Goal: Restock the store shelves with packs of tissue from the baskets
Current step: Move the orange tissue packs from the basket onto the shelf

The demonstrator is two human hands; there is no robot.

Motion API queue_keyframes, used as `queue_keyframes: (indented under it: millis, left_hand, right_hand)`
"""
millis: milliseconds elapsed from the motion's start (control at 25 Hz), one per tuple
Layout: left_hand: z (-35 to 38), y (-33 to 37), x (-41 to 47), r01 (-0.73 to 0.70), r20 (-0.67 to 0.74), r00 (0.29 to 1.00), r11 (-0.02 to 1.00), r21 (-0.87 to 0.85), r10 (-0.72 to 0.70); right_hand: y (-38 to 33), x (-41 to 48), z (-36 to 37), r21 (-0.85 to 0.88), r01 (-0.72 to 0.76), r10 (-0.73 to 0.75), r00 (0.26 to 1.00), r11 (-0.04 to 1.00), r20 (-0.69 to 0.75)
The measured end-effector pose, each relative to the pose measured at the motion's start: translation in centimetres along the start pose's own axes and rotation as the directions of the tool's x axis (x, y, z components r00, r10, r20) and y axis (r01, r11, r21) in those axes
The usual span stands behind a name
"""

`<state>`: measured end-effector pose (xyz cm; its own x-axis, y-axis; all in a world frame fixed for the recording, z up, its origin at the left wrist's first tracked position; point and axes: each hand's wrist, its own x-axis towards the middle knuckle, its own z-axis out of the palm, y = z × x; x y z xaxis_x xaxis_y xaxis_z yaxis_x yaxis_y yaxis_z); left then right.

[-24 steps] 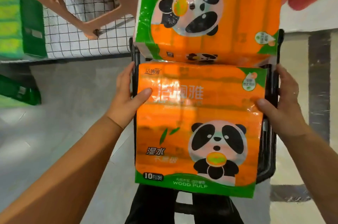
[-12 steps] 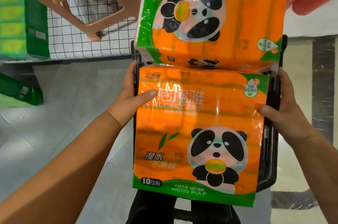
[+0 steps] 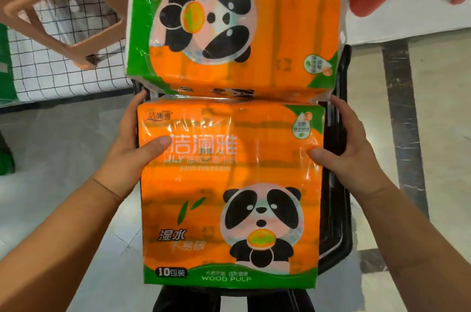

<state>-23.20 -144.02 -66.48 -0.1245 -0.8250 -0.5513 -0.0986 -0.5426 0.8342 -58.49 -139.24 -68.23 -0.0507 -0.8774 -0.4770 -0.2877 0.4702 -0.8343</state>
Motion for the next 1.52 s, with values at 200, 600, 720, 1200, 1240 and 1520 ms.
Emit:
queue_keyframes:
  millis: [200, 600, 720, 1200, 1240, 1520]
  left_hand:
    - [0.6, 3.3, -0.5, -0.037, -0.009, 0.999, 0.999, -0.002, 0.036]
    - [3.7, 16.4, -5.6, -0.064, 0.183, 0.982, 0.997, 0.041, 0.055]
    - [5.4, 21.1, -8.2, -0.115, 0.319, 0.944, 0.989, 0.088, 0.081]
    - [19.7, 30.9, -28.5, -0.374, 0.822, 0.569, 0.894, 0.247, 0.010]
    - [21.0, 30.7, -30.7, -0.385, 0.851, 0.525, 0.890, 0.246, -0.008]
    - [27.4, 24.5, -51.0, -0.525, 0.960, 0.164, 0.804, 0.280, -0.227]
  right_hand:
    - [-2.2, -1.4, -1.3, 0.047, -0.015, 0.017, 0.999, 0.999, -0.044]
    - [-10.2, -12.8, -5.9, 0.206, -0.064, 0.107, 0.972, 0.977, -0.209]
    - [-12.5, -19.0, -5.9, 0.265, -0.042, 0.130, 0.937, 0.963, -0.325]
    - [-19.8, -53.5, -1.9, 0.470, 0.217, 0.323, 0.486, 0.856, -0.812]
    - [-19.8, -56.3, -1.1, 0.470, 0.237, 0.337, 0.441, 0.850, -0.832]
    - [-16.0, -78.5, 9.5, 0.499, 0.275, 0.503, 0.061, 0.822, -0.862]
